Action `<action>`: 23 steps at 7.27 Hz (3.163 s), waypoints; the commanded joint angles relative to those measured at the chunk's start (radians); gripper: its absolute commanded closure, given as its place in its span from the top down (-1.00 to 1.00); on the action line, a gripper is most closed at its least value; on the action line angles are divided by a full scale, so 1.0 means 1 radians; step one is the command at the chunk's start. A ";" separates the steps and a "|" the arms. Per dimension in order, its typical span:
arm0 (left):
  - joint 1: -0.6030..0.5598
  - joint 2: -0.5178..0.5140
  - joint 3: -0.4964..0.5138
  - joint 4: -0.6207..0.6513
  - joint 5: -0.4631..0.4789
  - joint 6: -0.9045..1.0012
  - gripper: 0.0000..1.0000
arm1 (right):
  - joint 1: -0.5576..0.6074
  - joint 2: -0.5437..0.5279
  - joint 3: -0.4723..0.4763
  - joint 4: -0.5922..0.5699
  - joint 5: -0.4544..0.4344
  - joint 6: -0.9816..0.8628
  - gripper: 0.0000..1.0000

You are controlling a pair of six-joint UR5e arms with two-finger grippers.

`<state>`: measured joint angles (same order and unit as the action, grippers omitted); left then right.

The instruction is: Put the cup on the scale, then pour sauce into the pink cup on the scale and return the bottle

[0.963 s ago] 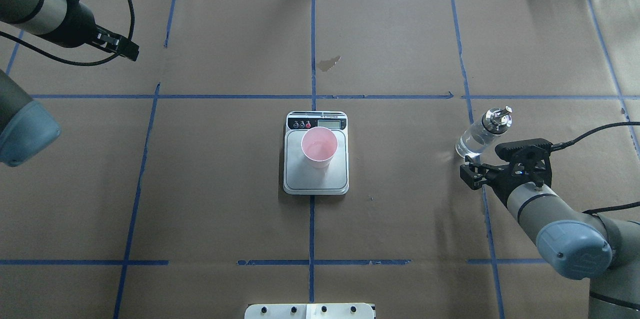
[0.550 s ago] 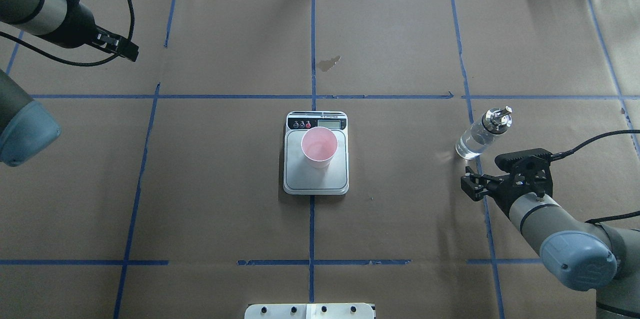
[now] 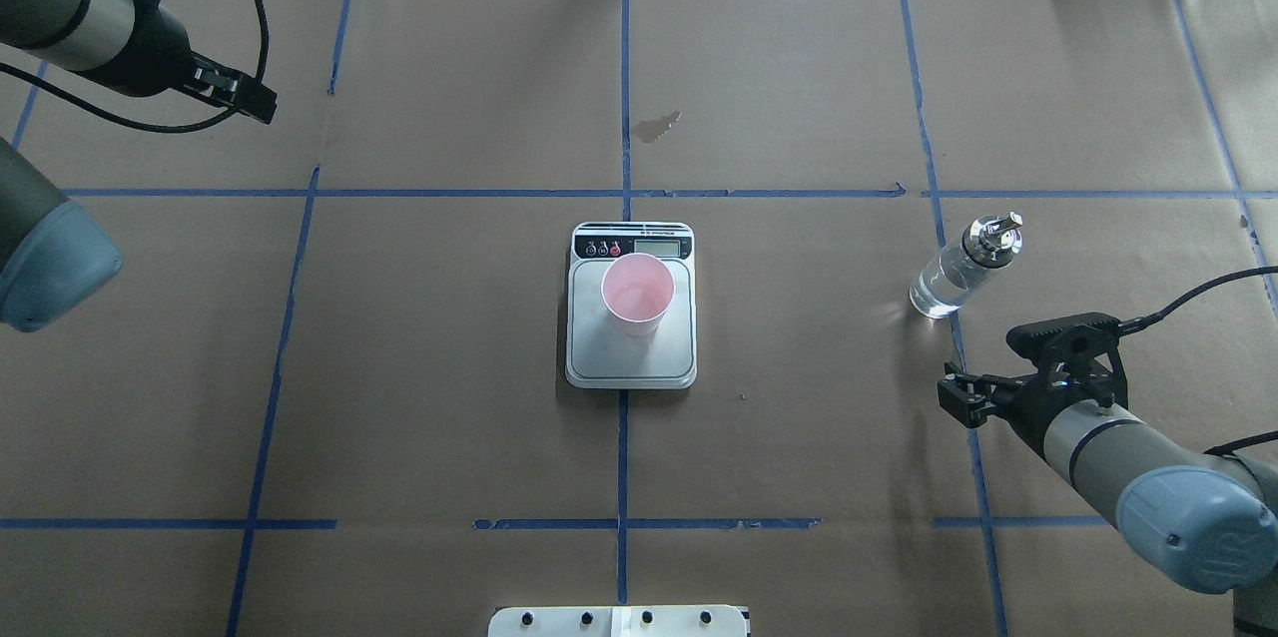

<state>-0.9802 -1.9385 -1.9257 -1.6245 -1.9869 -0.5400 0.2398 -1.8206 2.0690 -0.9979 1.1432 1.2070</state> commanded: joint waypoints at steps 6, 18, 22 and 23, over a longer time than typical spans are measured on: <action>-0.005 0.039 0.045 -0.005 -0.115 0.026 0.68 | 0.618 -0.085 -0.059 0.013 0.833 -0.411 1.00; -0.491 0.331 0.281 -0.031 -0.409 0.466 1.00 | 1.270 0.290 -0.586 -0.380 1.167 -1.153 1.00; -0.505 0.346 0.296 -0.035 -0.406 0.468 1.00 | 1.270 0.270 -0.548 -0.378 1.205 -1.155 1.00; -0.505 0.343 0.310 -0.035 -0.406 0.468 1.00 | 1.270 0.270 -0.547 -0.378 1.204 -1.152 1.00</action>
<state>-1.4845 -1.5943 -1.6346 -1.6599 -2.3931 -0.0723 1.5094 -1.5461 1.5134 -1.3762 2.3433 0.0531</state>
